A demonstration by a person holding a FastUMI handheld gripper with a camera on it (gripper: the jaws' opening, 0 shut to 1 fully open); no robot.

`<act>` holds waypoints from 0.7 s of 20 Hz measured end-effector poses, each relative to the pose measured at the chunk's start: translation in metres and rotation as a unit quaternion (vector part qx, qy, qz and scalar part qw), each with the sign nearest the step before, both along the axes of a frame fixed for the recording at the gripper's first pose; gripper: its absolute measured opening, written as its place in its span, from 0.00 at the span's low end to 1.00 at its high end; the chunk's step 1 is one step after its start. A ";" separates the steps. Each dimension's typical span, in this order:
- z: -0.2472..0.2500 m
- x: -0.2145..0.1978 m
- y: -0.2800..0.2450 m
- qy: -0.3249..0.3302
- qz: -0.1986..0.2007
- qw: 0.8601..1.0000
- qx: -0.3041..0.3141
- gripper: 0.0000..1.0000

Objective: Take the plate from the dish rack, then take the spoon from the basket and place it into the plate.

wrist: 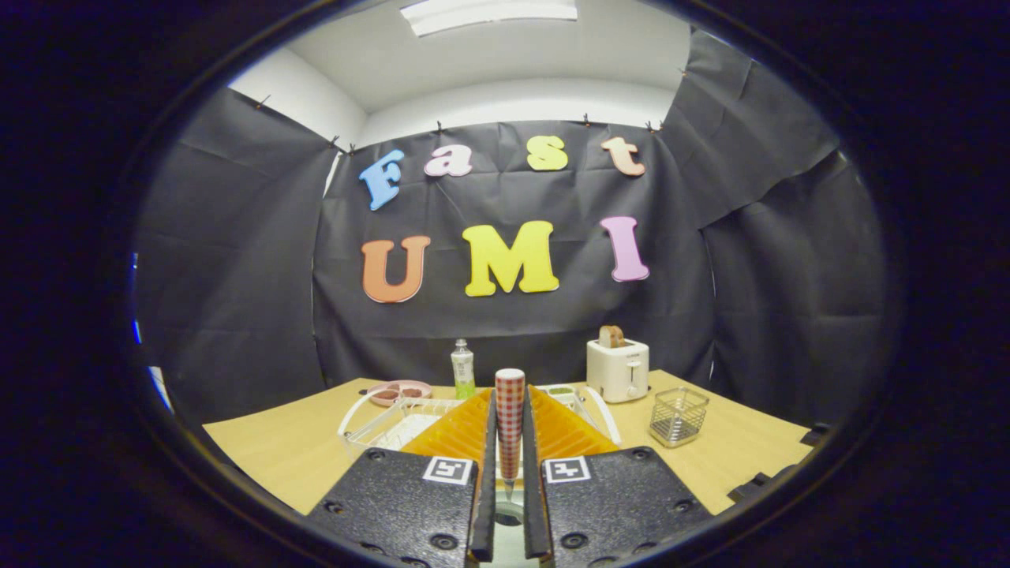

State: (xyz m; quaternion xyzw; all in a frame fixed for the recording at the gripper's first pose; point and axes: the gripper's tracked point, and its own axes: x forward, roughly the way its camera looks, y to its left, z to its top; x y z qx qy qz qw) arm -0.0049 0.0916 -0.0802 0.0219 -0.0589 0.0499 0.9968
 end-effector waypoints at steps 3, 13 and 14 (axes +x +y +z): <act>-0.022 0.002 0.007 0.015 0.003 1.000 0.020 0.20; -0.057 0.002 0.008 0.062 0.018 0.998 -0.001 0.20; -0.054 0.001 0.003 0.062 0.012 0.998 -0.003 0.22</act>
